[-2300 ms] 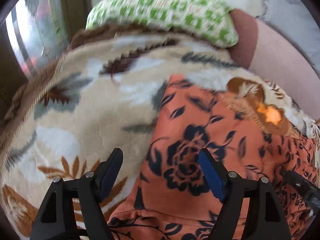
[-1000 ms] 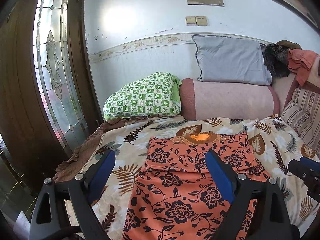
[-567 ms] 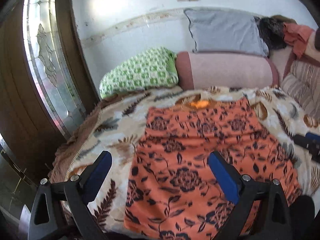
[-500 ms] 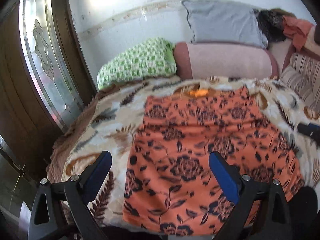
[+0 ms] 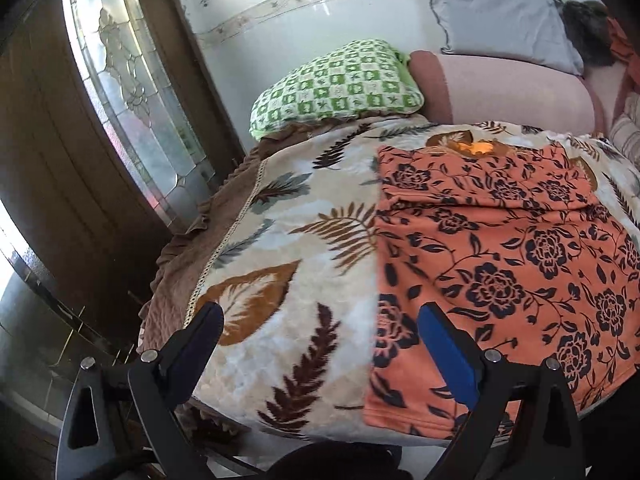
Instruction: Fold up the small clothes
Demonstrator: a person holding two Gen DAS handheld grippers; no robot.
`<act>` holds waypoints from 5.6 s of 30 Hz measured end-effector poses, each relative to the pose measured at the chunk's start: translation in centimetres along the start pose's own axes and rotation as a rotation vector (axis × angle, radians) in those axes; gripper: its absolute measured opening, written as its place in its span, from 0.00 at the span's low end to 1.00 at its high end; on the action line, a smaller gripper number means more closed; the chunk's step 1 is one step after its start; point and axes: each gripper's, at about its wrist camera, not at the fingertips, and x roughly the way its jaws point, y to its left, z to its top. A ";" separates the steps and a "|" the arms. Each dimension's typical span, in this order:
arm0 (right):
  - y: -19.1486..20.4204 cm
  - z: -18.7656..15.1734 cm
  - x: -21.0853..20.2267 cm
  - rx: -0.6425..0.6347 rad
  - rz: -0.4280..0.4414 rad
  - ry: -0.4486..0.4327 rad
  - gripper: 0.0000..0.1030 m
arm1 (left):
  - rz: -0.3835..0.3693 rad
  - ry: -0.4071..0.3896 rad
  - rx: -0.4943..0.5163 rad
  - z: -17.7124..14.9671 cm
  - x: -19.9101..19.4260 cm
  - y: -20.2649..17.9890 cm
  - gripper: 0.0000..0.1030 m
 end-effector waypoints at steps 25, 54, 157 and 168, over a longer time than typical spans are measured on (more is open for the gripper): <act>1.1 -0.5 4.6 -0.003 0.090 0.139 0.62 | -0.332 0.321 -0.088 -0.4 10.0 0.2 0.66; 0.1 -0.1 7.0 0.031 0.139 0.203 0.62 | -0.543 0.498 -0.133 -2.0 12.9 -2.6 0.73; 38.7 12.2 27.3 -0.485 0.345 0.300 0.39 | -0.342 0.062 -0.760 9.6 24.7 -1.5 0.65; 44.7 24.7 32.2 -0.219 0.336 0.005 0.40 | -0.342 0.171 -0.610 10.4 26.6 -4.2 0.65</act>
